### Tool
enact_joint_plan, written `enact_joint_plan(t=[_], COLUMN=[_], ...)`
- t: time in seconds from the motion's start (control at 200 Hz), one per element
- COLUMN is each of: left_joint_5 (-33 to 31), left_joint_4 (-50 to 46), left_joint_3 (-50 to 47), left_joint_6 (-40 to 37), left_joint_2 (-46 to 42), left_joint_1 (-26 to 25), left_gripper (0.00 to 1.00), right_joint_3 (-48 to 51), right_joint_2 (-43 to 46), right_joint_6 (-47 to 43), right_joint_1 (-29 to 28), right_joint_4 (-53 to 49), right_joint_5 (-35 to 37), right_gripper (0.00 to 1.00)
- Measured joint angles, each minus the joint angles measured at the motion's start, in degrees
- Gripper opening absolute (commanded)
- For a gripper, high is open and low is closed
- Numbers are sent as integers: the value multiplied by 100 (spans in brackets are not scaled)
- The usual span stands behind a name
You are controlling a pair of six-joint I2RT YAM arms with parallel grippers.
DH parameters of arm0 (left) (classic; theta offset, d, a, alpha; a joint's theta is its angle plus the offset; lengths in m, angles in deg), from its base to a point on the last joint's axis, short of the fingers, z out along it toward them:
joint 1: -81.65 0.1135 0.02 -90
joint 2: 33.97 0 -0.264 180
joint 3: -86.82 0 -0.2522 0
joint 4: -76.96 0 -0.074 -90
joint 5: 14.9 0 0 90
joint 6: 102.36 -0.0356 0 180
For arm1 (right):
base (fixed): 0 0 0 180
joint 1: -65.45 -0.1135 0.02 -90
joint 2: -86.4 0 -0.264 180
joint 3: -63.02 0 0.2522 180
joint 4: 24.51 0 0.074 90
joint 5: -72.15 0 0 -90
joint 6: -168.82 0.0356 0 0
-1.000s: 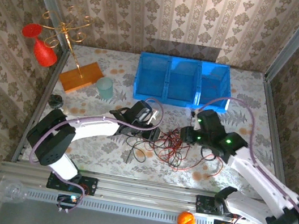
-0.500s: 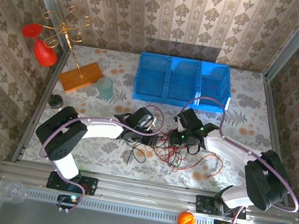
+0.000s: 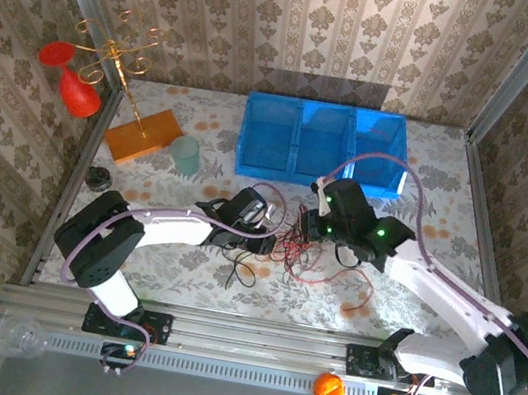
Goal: Untangle the cables
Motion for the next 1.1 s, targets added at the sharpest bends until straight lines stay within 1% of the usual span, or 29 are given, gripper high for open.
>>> enact_joint_plan(t=[0.165,0.295,0.37,0.515,0.83,0.845,0.88,0.915,0.94,0.97,1.04,1.1], left_joint_5=[-85,-140,-190,-278,-492,-490,-492,-492,-490,-481,-474,-487], left_joint_4=[0,-20,-48,-92,-387,-396,-448,-518,-584,-651,-772,-857], left_joint_3=[-175,-374,-516,-782,-1019,-1019,-1008,-977,-933,-879,-704,-509], left_joint_6=[2,24,50,142,125,122,103,72,22,-31,-122,-236], left_joint_2=[-356,-560,-684,-949,-1696,-1725,-1786,-1843,-1886,-1937,-2098,-2288], left_joint_1=[166,254,289,378,791,804,815,815,815,815,815,815], left_gripper=[33,29,23,0,0,3,14,30,40,48,59,63], right_joint_3=[-695,-833,-820,-605,-249,-251,-280,-365,-455,-597,-970,-1292], right_joint_2=[535,822,975,1379,1768,1768,1762,1729,1685,1611,1419,1259], right_joint_6=[-245,-490,-616,-815,-1198,-1200,-1231,-1261,-1300,-1349,-1438,-1532], right_joint_1=[-133,-245,-291,-293,-286,-286,-289,-286,-286,-286,-289,-289], right_joint_4=[70,330,520,898,1237,1266,1344,1386,1416,1473,1637,1834], right_joint_5=[144,262,269,269,682,684,691,691,691,688,680,678], right_gripper=[0,0,0,0,0,0,0,0,0,0,0,0])
